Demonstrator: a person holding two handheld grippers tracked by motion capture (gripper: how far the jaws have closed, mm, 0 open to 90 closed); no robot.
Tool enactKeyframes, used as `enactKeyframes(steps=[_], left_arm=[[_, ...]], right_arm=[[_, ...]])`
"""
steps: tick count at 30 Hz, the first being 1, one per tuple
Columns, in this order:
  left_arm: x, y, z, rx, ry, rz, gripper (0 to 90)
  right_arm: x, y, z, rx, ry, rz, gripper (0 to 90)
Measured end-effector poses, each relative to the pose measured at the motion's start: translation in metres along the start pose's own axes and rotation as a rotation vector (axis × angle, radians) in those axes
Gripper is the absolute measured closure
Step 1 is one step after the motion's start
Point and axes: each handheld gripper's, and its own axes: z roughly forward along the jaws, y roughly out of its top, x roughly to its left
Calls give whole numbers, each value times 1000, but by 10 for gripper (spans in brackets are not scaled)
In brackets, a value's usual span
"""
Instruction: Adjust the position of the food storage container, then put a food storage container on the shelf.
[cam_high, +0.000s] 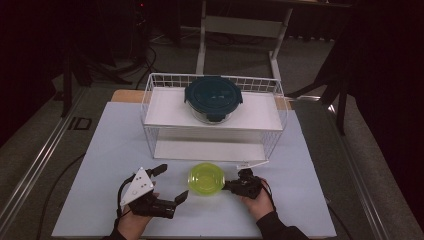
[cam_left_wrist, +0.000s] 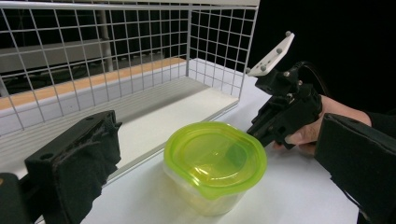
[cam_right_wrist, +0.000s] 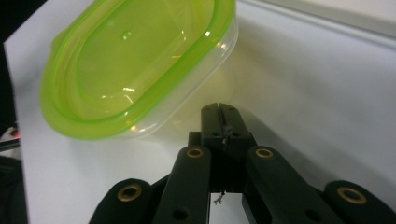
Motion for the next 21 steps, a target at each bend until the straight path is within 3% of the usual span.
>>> enactKeyframes(steps=[3, 8, 10, 14, 16, 17, 18, 21], left_arm=[[0, 0, 0, -1, 1, -1, 9], [1, -1, 0, 6, -1, -5, 9], [3, -1, 1, 12, -5, -5, 9], [4, -2, 3, 35, -14, 16, 9], [5, -2, 5, 47, -15, 16, 9], [6, -2, 6, 54, -28, 12, 9], [6, -2, 7, 58, -28, 15, 9], [7, 1, 9, 51, -41, 14, 9]], right_arm=[[3, -1, 2, 8, -1, -6, 900], [4, -2, -4, 7, -42, -22, 896], [4, -1, -9, -11, -56, -39, 783], [5, -3, -23, -40, -90, -55, 658], [5, -5, -27, -52, -94, -55, 642], [5, -6, -31, -69, -97, -60, 587], [7, -7, -38, -89, -131, -72, 499], [13, -7, -52, -130, -139, -81, 327]])
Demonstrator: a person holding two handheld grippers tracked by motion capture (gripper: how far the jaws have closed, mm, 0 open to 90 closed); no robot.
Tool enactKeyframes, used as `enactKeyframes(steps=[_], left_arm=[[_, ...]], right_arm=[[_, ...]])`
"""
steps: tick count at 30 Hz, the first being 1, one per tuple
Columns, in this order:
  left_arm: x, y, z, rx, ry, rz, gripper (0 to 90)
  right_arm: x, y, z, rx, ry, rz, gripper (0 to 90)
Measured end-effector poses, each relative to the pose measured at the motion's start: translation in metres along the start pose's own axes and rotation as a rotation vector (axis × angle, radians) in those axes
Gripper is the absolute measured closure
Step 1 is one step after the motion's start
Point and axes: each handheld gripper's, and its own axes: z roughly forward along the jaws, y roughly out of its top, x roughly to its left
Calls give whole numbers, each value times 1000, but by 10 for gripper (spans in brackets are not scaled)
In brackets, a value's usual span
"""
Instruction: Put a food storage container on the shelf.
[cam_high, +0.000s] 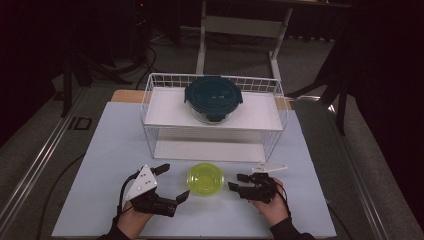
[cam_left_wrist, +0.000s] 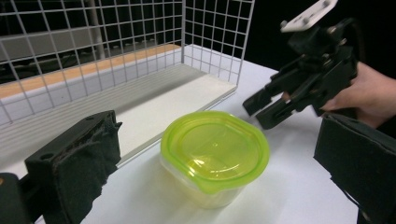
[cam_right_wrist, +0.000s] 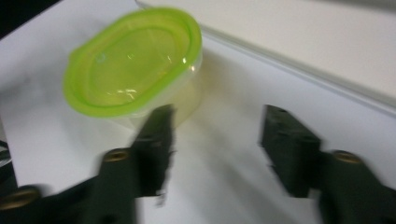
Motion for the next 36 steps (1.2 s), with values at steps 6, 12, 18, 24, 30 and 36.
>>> enactKeyframes(steps=[6, 12, 18, 24, 30, 36], left_arm=[[1, 12, 3, 28, -105, -46, 9], [13, 23, 10, 80, -126, -113, 9], [29, 26, 19, 118, -155, -199, 9], [39, 22, 27, 179, -103, -259, 9], [54, 12, 37, 244, -107, -405, 9], [57, 3, 51, 339, -156, -547, 35]], right_arm=[[12, 7, -21, -72, 34, -15, 151], [20, 19, -29, -99, 56, 3, 159], [25, 32, -23, -97, 74, -20, 164], [25, 35, -4, -49, 80, 37, 137], [20, 38, 12, -16, 83, 174, 139], [14, 32, 24, 41, 113, 339, 241]])
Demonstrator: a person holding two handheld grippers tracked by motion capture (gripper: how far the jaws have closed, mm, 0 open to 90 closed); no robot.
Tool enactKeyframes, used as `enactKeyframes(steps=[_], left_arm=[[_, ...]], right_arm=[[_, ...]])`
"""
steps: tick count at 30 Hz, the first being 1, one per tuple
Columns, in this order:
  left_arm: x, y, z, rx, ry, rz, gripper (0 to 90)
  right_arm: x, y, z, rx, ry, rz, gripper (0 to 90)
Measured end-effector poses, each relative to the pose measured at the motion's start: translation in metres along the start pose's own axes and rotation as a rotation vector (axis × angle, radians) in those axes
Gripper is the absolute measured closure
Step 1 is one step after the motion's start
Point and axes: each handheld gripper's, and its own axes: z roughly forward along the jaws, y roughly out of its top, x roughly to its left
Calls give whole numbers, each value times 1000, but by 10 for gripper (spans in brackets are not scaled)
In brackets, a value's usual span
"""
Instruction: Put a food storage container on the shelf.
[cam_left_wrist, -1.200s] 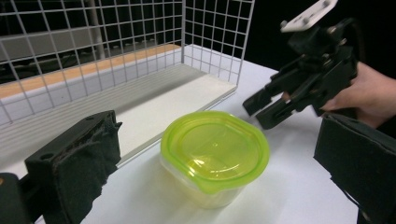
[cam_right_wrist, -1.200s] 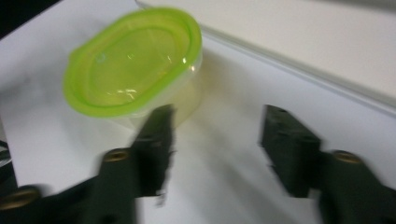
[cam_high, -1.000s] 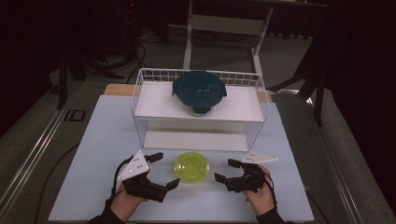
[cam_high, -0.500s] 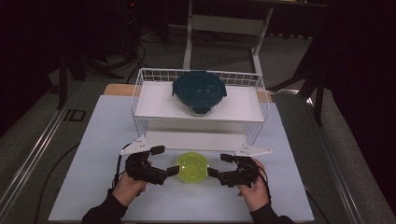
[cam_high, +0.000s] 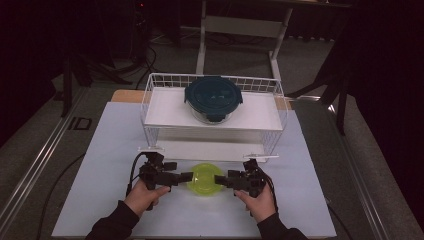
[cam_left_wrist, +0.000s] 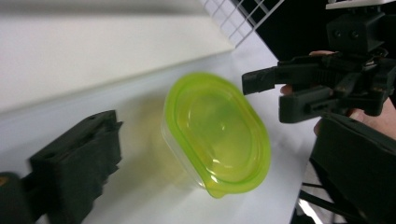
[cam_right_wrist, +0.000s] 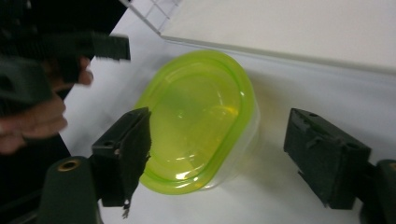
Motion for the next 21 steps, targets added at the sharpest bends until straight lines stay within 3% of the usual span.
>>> enactKeyframes(steps=[3, 4, 7, 10, 13, 16, 18, 21], left_arm=[[4, -1, 9, 49, 29, -44, 131], [5, -2, 11, 59, 45, -63, 159], [10, -2, 17, 91, 69, -124, 227], [11, -4, 22, 113, 76, -138, 318], [12, -6, 24, 138, 70, -150, 496], [13, -6, 23, 132, 37, -171, 670], [9, -6, 23, 140, 40, -158, 719], [7, -8, 22, 137, 41, -147, 722]], right_arm=[[-4, -2, 3, 18, 4, 64, 314], [-6, -2, 3, 24, 7, 84, 377], [-8, -3, 6, 48, 16, 120, 448], [-10, -4, 8, 59, 7, 145, 539], [-13, -4, 10, 66, -4, 164, 631], [-11, -3, 8, 62, 4, 161, 711], [-7, -3, 9, 66, -10, 161, 719], [-7, -3, 9, 64, -10, 172, 737]])
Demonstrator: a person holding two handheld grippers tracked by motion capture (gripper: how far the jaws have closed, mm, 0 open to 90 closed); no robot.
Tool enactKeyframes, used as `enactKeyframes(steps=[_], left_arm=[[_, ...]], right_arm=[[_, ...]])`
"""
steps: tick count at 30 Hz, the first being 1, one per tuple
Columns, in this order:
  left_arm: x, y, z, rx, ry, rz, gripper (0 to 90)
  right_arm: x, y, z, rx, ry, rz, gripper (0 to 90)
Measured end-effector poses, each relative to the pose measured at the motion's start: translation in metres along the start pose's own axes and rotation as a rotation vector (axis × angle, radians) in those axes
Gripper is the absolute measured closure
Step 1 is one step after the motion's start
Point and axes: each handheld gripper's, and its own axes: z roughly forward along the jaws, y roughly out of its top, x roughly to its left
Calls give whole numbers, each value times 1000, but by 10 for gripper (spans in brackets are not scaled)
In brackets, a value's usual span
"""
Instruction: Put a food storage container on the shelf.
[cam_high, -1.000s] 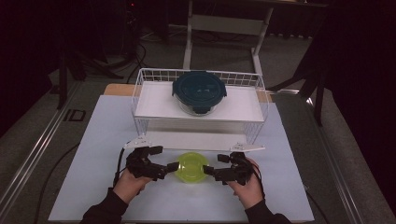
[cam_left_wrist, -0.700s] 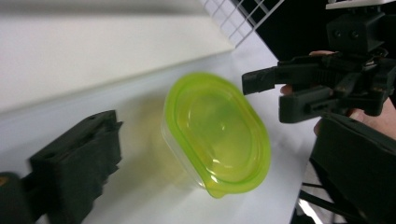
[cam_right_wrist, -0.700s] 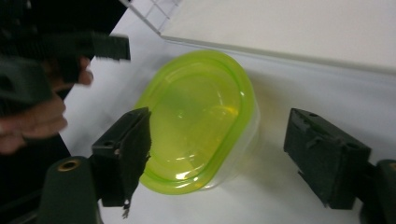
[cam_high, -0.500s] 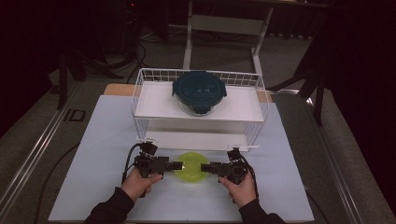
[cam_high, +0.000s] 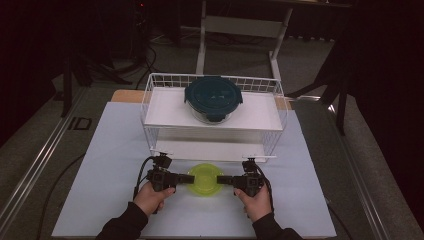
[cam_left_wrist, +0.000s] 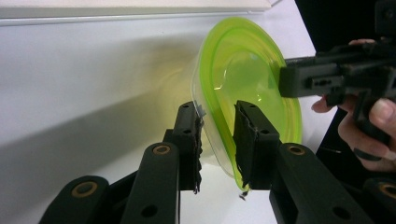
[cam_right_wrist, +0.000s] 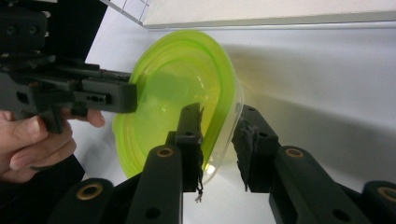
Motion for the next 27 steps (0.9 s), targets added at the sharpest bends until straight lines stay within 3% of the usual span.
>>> enactKeyframes(steps=[2, 6, 8, 12, 20, 27], left_arm=[[1, -2, -1, -4, -12, -21, 738], [4, -7, -2, -24, -38, -38, 765], [3, -8, -3, -23, -36, -38, 774], [-5, -8, -7, -42, 8, -2, 817], [-17, -8, -19, -68, -25, -4, 816], [-41, 4, -43, -100, -56, 37, 814]], right_arm=[[-2, -2, 0, -10, 28, 24, 756], [2, -5, -2, -24, 30, 30, 774], [6, -6, -3, -25, 22, 1, 776], [13, -7, -7, -26, 9, -25, 811], [23, -5, -20, -40, 15, -75, 811], [46, 5, -44, -69, 19, -130, 811]])
